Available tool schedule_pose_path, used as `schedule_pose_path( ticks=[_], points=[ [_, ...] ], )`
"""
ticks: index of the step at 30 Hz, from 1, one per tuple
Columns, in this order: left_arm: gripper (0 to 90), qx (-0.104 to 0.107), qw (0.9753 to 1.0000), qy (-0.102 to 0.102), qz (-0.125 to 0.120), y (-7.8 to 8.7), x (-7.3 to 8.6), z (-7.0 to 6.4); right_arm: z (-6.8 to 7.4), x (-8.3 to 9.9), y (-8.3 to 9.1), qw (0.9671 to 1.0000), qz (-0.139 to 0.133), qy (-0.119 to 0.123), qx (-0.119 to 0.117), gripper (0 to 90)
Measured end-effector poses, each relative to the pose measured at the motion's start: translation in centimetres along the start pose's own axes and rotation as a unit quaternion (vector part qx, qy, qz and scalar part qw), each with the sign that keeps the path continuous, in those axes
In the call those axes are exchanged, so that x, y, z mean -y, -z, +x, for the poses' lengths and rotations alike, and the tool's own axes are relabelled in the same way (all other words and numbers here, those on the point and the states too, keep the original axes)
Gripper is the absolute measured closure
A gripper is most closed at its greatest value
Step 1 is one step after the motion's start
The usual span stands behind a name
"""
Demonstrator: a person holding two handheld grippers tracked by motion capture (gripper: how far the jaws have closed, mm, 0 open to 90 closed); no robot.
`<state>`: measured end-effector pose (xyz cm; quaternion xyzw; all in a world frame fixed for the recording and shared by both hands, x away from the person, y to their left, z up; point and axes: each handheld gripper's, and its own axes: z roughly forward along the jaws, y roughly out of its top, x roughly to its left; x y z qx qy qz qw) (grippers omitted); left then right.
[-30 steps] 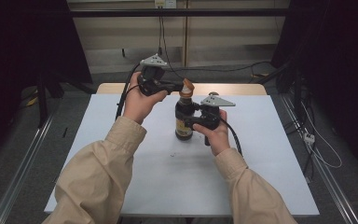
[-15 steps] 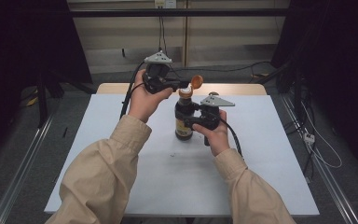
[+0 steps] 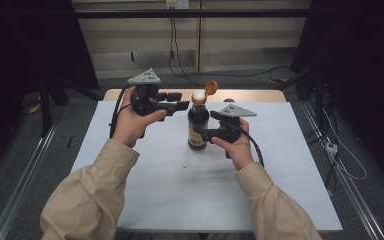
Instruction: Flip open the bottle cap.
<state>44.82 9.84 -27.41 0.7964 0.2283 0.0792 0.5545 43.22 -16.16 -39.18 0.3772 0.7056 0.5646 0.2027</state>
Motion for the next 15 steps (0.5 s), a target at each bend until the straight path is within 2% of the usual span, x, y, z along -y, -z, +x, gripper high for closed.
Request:
schedule_pose_path(
  ticks=[7, 10, 13, 15],
  points=[
    [35.2, 0.000, 0.9999, 0.002, -0.011, 1.0, 2.9, 0.0, -0.1, 1.2, 2.1, 1.0000, 0.002, -0.006, 0.004, 11.9],
    [30.2, -0.001, 0.9998, 0.007, -0.016, 1.5, 3.8, 0.0, -0.3, 1.5, 2.9, 0.9999, 0.004, -0.010, 0.003, 11.8],
    [26.5, 0.001, 0.9997, 0.009, -0.020, 2.0, 4.9, 0.0, -0.3, 1.7, 3.7, 0.9999, 0.010, -0.001, 0.009, 11.8],
    [24.0, 0.001, 0.9998, 0.012, -0.019, 2.2, 5.6, -0.1, -0.2, 1.9, 4.4, 0.9999, 0.010, -0.006, 0.003, 11.6]
  ],
)
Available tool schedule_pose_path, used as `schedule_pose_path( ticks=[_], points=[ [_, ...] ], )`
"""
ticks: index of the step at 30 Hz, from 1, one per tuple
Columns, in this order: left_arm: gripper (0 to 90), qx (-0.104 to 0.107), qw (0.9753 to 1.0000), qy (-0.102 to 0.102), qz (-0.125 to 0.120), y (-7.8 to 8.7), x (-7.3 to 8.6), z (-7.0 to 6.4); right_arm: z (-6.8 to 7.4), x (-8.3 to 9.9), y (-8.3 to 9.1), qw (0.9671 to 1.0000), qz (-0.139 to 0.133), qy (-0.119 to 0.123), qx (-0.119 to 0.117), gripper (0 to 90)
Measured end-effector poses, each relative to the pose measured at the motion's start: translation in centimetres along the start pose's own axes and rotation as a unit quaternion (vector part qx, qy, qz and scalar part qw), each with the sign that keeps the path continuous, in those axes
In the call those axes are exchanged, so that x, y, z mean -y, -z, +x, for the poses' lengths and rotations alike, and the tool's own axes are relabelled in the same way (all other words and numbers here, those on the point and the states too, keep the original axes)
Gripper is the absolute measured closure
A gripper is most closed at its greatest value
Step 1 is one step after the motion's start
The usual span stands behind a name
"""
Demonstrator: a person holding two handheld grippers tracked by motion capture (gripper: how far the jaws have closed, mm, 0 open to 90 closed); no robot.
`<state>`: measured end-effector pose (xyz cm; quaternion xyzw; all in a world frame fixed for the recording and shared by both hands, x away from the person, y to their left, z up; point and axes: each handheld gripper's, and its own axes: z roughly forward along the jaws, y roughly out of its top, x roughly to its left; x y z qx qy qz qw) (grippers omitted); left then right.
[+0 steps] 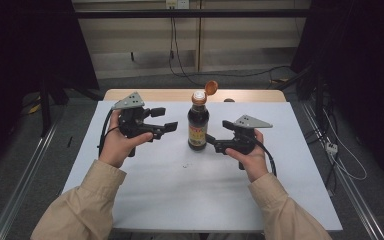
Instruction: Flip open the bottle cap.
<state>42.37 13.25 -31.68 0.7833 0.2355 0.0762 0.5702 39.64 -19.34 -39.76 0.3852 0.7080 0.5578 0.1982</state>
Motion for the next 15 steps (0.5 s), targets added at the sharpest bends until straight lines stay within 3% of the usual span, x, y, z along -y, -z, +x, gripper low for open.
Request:
schedule_pose_path(
  ticks=[6, 15],
  points=[
    [16.9, -0.003, 1.0000, 0.002, 0.003, 0.7, 1.8, -0.1, 0.1, 0.7, 1.5, 1.0000, 0.003, 0.005, -0.003, 11.7],
    [13.9, -0.001, 1.0000, 0.006, 0.004, 1.7, 3.8, -0.3, 0.1, 1.8, 3.2, 0.9998, 0.013, 0.012, 0.002, 12.2]
  ],
)
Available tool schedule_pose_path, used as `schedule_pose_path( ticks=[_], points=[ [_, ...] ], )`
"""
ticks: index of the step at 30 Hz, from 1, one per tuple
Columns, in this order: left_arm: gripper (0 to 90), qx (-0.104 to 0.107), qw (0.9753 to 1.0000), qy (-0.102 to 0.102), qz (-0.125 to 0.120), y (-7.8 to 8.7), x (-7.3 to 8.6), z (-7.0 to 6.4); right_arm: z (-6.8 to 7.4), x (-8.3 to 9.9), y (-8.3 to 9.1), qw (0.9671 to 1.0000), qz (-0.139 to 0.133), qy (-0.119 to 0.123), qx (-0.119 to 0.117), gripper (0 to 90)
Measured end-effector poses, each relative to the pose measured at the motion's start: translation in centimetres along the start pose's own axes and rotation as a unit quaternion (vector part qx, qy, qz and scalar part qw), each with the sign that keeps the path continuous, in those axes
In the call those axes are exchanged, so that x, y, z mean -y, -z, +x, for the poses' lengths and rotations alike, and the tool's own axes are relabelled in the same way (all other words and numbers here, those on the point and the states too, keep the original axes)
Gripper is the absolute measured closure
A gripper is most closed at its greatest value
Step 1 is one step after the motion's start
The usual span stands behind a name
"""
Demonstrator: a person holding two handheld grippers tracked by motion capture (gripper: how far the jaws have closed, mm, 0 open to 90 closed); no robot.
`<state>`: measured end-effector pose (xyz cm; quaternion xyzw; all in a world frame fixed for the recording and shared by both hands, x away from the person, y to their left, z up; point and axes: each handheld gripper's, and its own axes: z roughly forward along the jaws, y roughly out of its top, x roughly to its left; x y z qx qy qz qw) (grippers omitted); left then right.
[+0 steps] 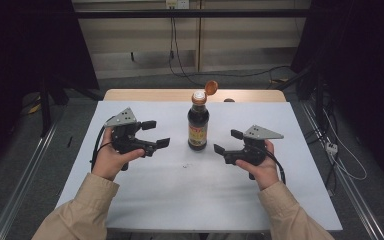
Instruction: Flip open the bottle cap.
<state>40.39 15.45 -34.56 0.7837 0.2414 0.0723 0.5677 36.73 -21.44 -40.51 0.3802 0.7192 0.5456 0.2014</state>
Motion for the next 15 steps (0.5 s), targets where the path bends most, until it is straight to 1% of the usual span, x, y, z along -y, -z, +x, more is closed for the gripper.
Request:
schedule_pose_path(
  ticks=[4, 8, 13, 15],
  points=[
    [12.8, -0.003, 1.0000, 0.006, 0.000, 0.4, 1.0, 0.0, 0.1, 0.4, 0.7, 1.0000, 0.004, 0.007, 0.000, 12.4],
    [11.4, -0.005, 1.0000, 0.006, 0.001, 0.9, 2.0, 0.0, 0.0, 0.9, 1.5, 0.9998, 0.008, 0.015, 0.005, 12.9],
    [11.0, -0.013, 0.9998, 0.010, 0.011, 1.2, 3.4, 0.0, -0.2, 1.5, 2.4, 0.9999, 0.010, 0.012, 0.003, 13.1],
    [11.0, -0.018, 0.9997, 0.010, 0.015, 1.3, 4.0, 0.1, -0.2, 1.8, 2.7, 0.9998, 0.010, 0.013, 0.008, 13.6]
  ],
)
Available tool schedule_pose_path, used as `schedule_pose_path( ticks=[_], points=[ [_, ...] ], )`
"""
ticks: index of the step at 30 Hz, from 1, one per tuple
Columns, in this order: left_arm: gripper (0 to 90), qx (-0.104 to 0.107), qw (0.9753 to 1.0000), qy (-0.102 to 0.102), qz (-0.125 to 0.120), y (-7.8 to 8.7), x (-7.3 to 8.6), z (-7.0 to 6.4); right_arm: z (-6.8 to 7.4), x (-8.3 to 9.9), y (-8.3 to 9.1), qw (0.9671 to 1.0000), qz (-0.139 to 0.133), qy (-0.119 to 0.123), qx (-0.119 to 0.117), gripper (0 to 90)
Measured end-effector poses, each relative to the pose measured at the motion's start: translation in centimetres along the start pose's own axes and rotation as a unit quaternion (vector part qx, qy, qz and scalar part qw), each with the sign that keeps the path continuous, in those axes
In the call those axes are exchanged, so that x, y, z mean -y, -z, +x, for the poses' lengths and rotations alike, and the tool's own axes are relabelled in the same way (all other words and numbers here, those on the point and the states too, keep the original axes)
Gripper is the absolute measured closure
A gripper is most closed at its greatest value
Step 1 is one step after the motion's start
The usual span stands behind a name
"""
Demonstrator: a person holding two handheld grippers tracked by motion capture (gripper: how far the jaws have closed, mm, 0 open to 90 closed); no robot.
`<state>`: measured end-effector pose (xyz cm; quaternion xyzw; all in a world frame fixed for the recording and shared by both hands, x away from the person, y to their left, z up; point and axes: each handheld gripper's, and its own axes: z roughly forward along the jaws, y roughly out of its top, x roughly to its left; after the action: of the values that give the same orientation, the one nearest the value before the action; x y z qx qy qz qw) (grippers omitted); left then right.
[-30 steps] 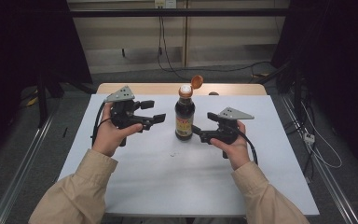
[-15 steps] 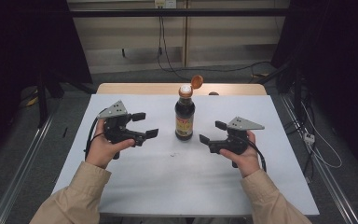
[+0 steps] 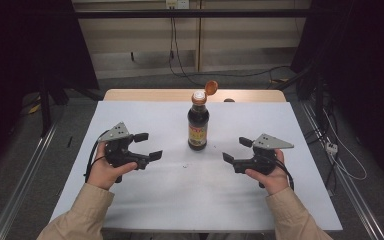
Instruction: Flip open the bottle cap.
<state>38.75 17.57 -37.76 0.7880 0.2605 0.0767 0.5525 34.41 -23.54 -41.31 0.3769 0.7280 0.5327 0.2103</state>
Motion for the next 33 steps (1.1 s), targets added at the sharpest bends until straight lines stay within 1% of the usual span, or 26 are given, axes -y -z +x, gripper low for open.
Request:
schedule_pose_path(
  ticks=[4, 8, 9, 13, 16, 20, 21, 25, 26, 27, 28, 30, 33],
  points=[
    [10.9, -0.002, 1.0000, 0.003, 0.003, 0.2, 0.9, 0.0, -0.2, 0.6, 0.5, 0.9999, 0.015, 0.001, 0.004, 13.4],
    [10.4, -0.003, 1.0000, -0.001, 0.006, 0.4, 1.9, 0.0, -0.4, 1.0, 1.0, 0.9997, 0.022, 0.004, 0.004, 13.5],
    [10.4, -0.003, 1.0000, 0.002, 0.005, 0.5, 2.1, -0.1, -0.4, 1.1, 1.2, 0.9997, 0.023, 0.005, 0.005, 13.4],
    [10.1, -0.003, 1.0000, -0.001, 0.007, 0.7, 2.8, 0.0, -0.6, 1.5, 1.8, 0.9996, 0.028, 0.003, 0.005, 13.5],
    [10.1, -0.003, 0.9999, 0.002, 0.010, 0.9, 3.3, 0.0, -0.7, 1.9, 2.2, 0.9995, 0.031, 0.000, 0.007, 13.5],
    [10.0, -0.008, 0.9999, 0.005, 0.014, 1.2, 3.9, 0.1, -0.8, 2.3, 2.6, 0.9994, 0.034, 0.001, 0.008, 13.6],
    [9.6, -0.011, 0.9998, 0.003, 0.015, 1.3, 4.1, 0.1, -0.7, 2.4, 2.7, 0.9994, 0.035, -0.001, 0.008, 13.6],
    [9.6, -0.014, 0.9997, 0.006, 0.019, 1.6, 4.6, 0.2, -0.7, 2.9, 3.0, 0.9992, 0.040, -0.002, 0.008, 13.6],
    [9.5, -0.014, 0.9997, 0.009, 0.017, 1.6, 4.8, 0.2, -0.7, 3.0, 3.1, 0.9992, 0.040, -0.002, 0.007, 13.6],
    [9.3, -0.015, 0.9997, 0.007, 0.020, 1.7, 4.9, 0.2, -0.6, 3.1, 3.2, 0.9991, 0.041, -0.002, 0.007, 13.6],
    [9.3, -0.018, 0.9996, 0.005, 0.022, 1.8, 5.0, 0.3, -0.6, 3.2, 3.3, 0.9992, 0.040, -0.003, 0.008, 13.6],
    [9.1, -0.020, 0.9995, 0.013, 0.020, 2.0, 5.3, 0.3, -0.6, 3.3, 3.4, 0.9992, 0.039, -0.003, 0.008, 13.6],
    [8.9, -0.023, 0.9994, 0.012, 0.022, 2.2, 5.7, 0.4, -0.7, 3.4, 3.6, 0.9992, 0.039, -0.005, 0.008, 13.6]
  ],
)
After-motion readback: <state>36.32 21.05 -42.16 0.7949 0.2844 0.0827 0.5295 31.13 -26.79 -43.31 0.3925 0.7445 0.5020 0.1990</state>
